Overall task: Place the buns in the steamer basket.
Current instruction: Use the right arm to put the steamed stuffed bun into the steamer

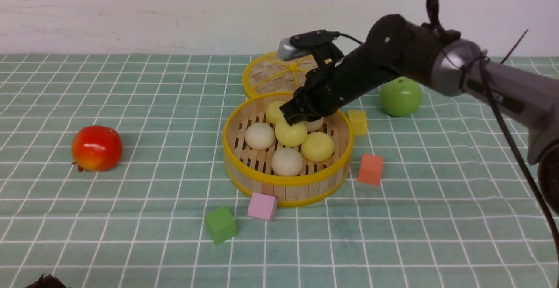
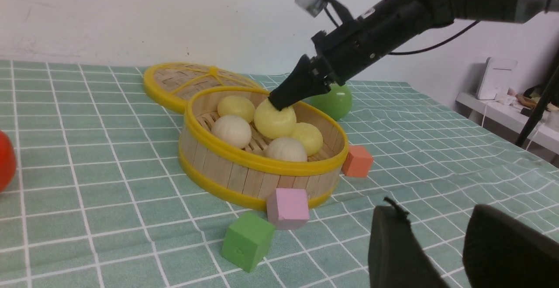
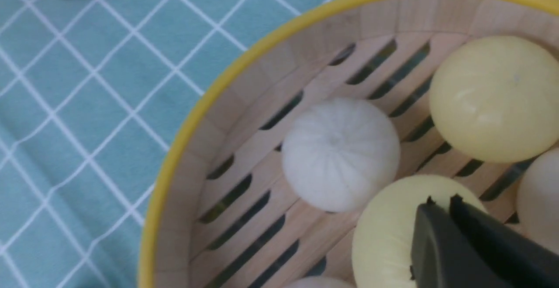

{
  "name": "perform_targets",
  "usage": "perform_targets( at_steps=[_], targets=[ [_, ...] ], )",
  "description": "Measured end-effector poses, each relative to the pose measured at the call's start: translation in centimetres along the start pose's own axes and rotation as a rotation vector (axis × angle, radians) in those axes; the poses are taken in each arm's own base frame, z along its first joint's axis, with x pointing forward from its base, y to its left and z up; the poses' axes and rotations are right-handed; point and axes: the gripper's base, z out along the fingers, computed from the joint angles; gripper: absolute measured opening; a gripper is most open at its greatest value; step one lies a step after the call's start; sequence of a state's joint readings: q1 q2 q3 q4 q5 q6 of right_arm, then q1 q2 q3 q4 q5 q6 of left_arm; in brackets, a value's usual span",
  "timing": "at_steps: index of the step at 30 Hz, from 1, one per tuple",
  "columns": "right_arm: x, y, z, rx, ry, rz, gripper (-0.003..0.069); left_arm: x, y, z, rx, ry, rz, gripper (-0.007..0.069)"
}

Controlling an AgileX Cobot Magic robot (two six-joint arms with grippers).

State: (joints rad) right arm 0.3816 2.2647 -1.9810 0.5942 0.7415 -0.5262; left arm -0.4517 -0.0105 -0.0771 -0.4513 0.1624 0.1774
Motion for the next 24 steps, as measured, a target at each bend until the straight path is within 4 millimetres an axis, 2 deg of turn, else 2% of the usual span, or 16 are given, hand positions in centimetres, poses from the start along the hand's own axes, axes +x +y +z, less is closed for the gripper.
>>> perform_targets(
  at_steps=[4,11,16,19,22,23,24],
  targets=[
    [0.5,-0.3,0.8,-0.004,0.01,0.013,0.001,0.0,0.0,0.0,0.0,0.0,0.0,0.0237],
    [0.3,-0.2,0.9,-0.01,-0.006,0.031,0.0018,0.0,0.0,0.0,0.0,0.0,0.0,0.0237],
    [0.6,-0.5,1.4,0.003,-0.011,0.031,0.0059,0.0,0.0,0.0,0.0,0.0,0.0,0.0237],
    [0.9,-0.9,2.0,0.017,-0.007,0.029,0.0159,0.0,0.0,0.0,0.0,0.0,0.0,0.0237],
    [0.8,-0.8,1.8,0.018,-0.006,0.023,0.0295,0.0,0.0,0.0,0.0,0.0,0.0,0.0237],
    [0.8,-0.9,1.8,0.018,-0.006,0.024,0.0295,0.0,0.0,0.0,0.0,0.0,0.0,0.0237],
    [0.6,-0.7,1.3,0.015,-0.001,0.014,0.0359,0.0,0.0,0.0,0.0,0.0,0.0,0.0237]
  ],
)
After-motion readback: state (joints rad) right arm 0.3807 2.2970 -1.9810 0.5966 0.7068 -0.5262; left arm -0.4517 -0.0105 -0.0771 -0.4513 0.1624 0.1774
